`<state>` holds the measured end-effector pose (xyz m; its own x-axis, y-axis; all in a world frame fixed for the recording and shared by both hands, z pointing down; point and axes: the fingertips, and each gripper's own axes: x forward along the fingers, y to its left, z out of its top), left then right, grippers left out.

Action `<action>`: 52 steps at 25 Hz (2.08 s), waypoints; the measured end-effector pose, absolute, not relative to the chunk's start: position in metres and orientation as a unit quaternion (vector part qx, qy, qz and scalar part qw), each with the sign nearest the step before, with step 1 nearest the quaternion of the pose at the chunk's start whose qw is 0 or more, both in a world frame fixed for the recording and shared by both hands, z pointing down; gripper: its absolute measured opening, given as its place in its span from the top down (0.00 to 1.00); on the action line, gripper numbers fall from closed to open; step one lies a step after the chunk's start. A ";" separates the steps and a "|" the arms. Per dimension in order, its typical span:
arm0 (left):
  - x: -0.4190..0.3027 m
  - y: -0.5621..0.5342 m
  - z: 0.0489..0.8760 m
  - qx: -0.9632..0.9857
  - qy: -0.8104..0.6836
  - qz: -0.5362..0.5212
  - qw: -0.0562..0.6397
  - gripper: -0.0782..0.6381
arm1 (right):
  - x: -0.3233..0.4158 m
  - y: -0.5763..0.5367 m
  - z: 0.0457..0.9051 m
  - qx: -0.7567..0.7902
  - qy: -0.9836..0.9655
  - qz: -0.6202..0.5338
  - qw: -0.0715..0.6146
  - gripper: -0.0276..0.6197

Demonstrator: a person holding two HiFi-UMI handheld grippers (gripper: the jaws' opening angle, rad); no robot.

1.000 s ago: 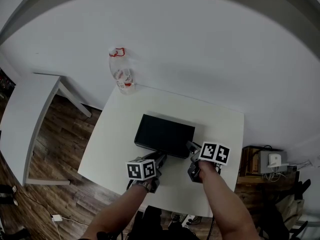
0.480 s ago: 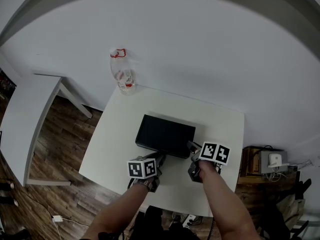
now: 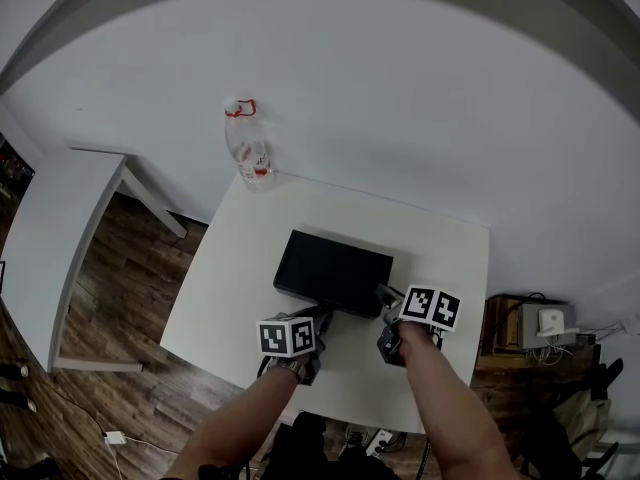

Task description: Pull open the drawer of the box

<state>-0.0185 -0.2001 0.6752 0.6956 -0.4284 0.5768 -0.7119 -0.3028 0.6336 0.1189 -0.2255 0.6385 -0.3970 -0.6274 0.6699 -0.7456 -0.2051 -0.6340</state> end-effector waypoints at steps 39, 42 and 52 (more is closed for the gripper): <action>-0.046 -0.131 0.675 0.781 -0.360 0.159 0.486 0.79 | 0.120 -0.228 0.639 0.543 -0.632 0.551 0.054 0.77; -0.047 -0.128 0.674 0.779 -0.360 0.156 0.489 0.79 | 0.120 -0.229 0.639 0.544 -0.632 0.550 0.055 0.77; -0.051 -0.116 0.677 0.777 -0.359 0.157 0.493 0.79 | 0.120 -0.230 0.640 0.544 -0.632 0.549 0.057 0.77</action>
<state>-0.0514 -0.1160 0.6768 0.6929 -0.4035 0.5975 -0.7125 -0.2561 0.6533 0.1201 -0.2296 0.6402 -0.4013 -0.6255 0.6691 -0.7503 -0.1945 -0.6319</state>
